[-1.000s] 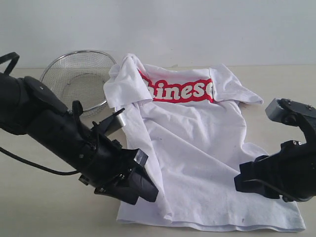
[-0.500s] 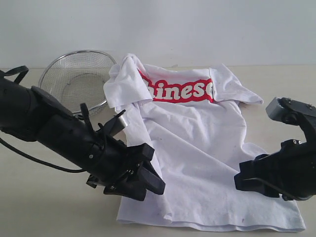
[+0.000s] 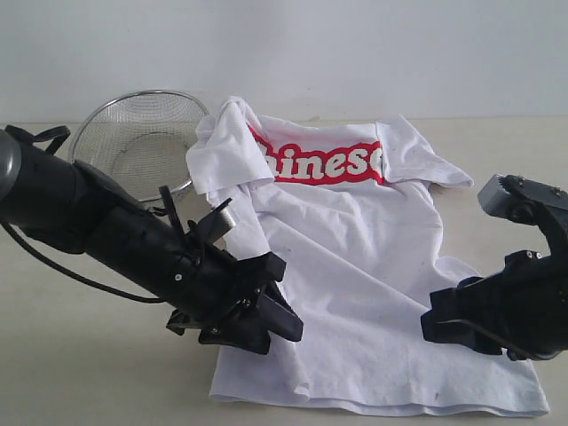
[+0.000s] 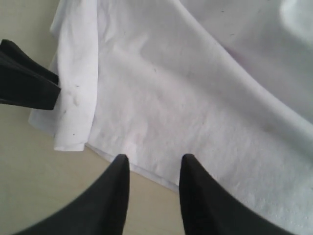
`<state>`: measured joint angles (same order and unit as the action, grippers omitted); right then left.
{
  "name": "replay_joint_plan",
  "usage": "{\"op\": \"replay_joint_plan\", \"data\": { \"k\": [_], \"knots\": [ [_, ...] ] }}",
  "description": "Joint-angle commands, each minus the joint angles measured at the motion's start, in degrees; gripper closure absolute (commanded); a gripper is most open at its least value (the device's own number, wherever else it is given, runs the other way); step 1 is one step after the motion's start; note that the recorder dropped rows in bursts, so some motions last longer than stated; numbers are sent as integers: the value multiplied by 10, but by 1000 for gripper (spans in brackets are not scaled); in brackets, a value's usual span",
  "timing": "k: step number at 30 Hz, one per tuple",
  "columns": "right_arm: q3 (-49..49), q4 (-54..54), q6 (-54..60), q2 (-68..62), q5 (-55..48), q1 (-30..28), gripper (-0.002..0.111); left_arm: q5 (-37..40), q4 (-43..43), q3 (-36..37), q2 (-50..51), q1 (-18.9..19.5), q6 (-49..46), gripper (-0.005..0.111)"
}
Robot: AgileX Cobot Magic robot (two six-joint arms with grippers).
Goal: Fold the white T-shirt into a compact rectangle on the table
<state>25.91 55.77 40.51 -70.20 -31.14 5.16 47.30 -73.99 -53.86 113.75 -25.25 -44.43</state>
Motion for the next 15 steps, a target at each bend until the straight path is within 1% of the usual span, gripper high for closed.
{"op": "replay_joint_plan", "data": {
  "k": [1, 3, 5, 6, 11, 15],
  "knots": [
    [1, 0, 5, 3, -1, 2, 78, 1, -6, -19, 8, -20, 1, 63],
    [1, 0, 5, 3, 0, 2, 78, -1, 0, -31, 19, -33, -1, 72],
    [1, 0, 5, 3, -1, 2, 78, -4, 17, -35, 24, -33, -1, 90],
    [1, 0, 5, 3, -1, 2, 78, -5, 33, -35, 23, -31, -1, 102],
    [1, 0, 6, 3, 1, 2, 78, -8, 68, -35, -9, -30, 1, 102],
    [1, 0, 8, 3, 1, 2, 78, -24, 191, -35, -71, -25, 81, 102]
  ]
}}
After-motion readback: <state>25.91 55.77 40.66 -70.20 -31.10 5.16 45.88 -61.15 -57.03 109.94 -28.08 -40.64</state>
